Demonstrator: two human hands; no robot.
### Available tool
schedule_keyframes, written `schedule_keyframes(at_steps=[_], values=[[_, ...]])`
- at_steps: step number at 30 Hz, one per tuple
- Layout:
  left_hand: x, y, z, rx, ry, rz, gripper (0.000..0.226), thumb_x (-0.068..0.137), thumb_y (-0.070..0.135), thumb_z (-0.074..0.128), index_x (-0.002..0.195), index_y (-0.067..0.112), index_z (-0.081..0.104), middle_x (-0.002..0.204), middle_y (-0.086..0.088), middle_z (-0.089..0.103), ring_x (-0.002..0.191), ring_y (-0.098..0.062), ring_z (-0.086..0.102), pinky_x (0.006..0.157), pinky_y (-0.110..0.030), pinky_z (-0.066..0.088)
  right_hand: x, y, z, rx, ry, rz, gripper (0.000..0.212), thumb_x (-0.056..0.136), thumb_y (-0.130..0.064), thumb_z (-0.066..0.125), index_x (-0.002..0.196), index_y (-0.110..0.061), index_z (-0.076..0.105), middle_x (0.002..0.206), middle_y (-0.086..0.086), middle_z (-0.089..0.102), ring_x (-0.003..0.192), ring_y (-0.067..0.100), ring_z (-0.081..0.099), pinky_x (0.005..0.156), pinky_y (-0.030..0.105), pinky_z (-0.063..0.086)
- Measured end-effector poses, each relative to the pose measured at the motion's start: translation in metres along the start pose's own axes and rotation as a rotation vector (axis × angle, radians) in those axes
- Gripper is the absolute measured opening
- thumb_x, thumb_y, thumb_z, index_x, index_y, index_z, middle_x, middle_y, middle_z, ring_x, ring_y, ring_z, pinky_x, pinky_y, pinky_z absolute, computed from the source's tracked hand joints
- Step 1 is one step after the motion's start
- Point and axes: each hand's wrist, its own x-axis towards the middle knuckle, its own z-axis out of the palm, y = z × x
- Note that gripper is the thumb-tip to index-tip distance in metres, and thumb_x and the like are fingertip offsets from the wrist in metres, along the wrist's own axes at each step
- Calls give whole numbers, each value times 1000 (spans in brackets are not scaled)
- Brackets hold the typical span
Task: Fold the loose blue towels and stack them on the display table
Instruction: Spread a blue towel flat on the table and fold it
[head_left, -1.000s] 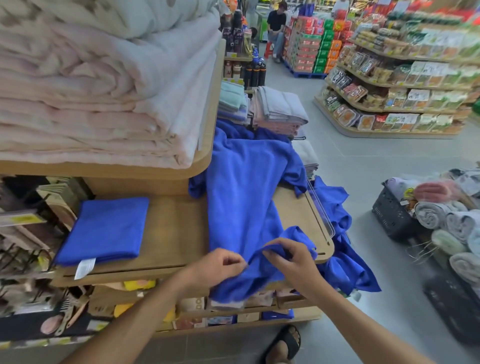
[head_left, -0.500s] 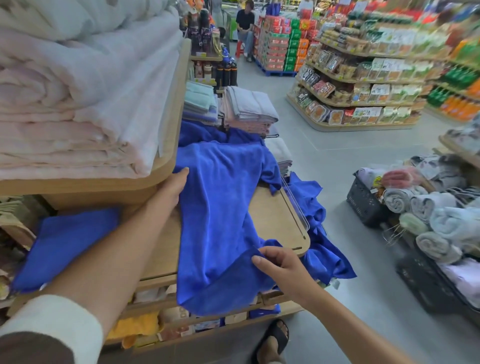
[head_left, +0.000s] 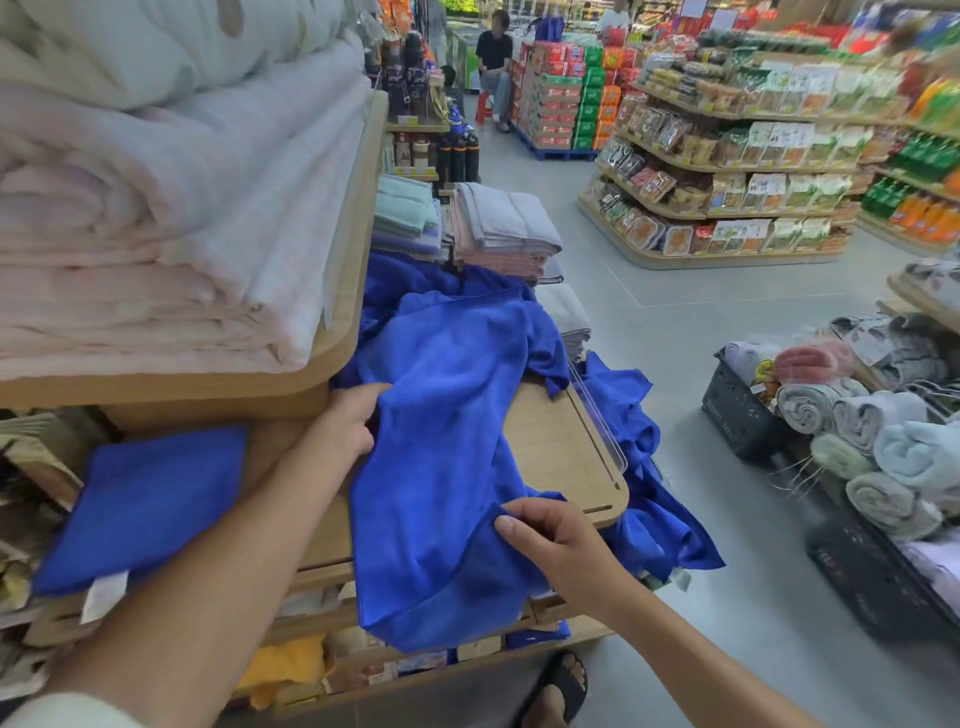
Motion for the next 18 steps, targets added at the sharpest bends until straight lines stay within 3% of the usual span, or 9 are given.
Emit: schedule_keyframes(at_steps=[3, 6, 9, 11, 13, 16, 18], values=[[-8, -29, -4, -118, -51, 75, 20, 92, -7, 55, 78, 7, 61, 57, -7, 66, 50, -20, 65, 44, -23, 52, 4, -1, 6, -30, -17, 8, 19, 104, -23, 58, 101, -17, 76, 96, 12, 74, 90, 31, 68, 80, 41, 54], [-17, -39, -7, -133, -27, 232, 29, 89, -16, 49, 78, 9, 59, 50, -1, 58, 45, -11, 55, 44, -17, 44, 8, -6, 12, -20, -37, 1, 18, 103, -17, 61, 97, -24, 77, 91, -4, 76, 86, 7, 68, 77, 22, 52], [-26, -29, -11, -190, -12, 302, 31, 86, -11, 48, 69, 15, 51, 56, 3, 53, 55, -12, 50, 55, -24, 38, 16, -15, 14, -22, -45, -24, 17, 101, -12, 64, 98, -23, 78, 94, 4, 77, 88, 4, 68, 79, 19, 51], [-30, -21, -12, -300, -70, 273, 25, 87, -7, 50, 74, 14, 52, 76, -5, 56, 69, -16, 54, 69, -28, 42, 22, -22, 15, -30, -57, -51, 13, 101, -10, 64, 104, -11, 76, 95, 10, 77, 86, 5, 68, 78, 20, 51], [-34, -15, -13, -376, -196, 217, 10, 92, 6, 57, 98, 10, 65, 104, -12, 63, 95, -23, 63, 92, -32, 47, 29, -30, 15, -52, -66, -86, 14, 100, -7, 63, 106, -3, 75, 94, 11, 76, 85, 4, 67, 76, 19, 51], [-39, -11, -17, -407, -326, 116, 47, 100, 33, 59, 140, 9, 58, 136, -14, 63, 130, -27, 58, 117, -39, 39, 36, -41, 15, -66, -90, -131, 14, 100, -5, 63, 106, 1, 74, 92, 14, 75, 84, 7, 64, 76, 22, 51], [-40, -11, -17, -413, -252, 134, 50, 99, 32, 62, 141, 5, 56, 138, -17, 61, 133, -29, 56, 117, -42, 39, 39, -45, 16, -53, -94, -135, 15, 100, -4, 63, 107, 4, 73, 91, 12, 74, 85, 10, 62, 78, 27, 50]])
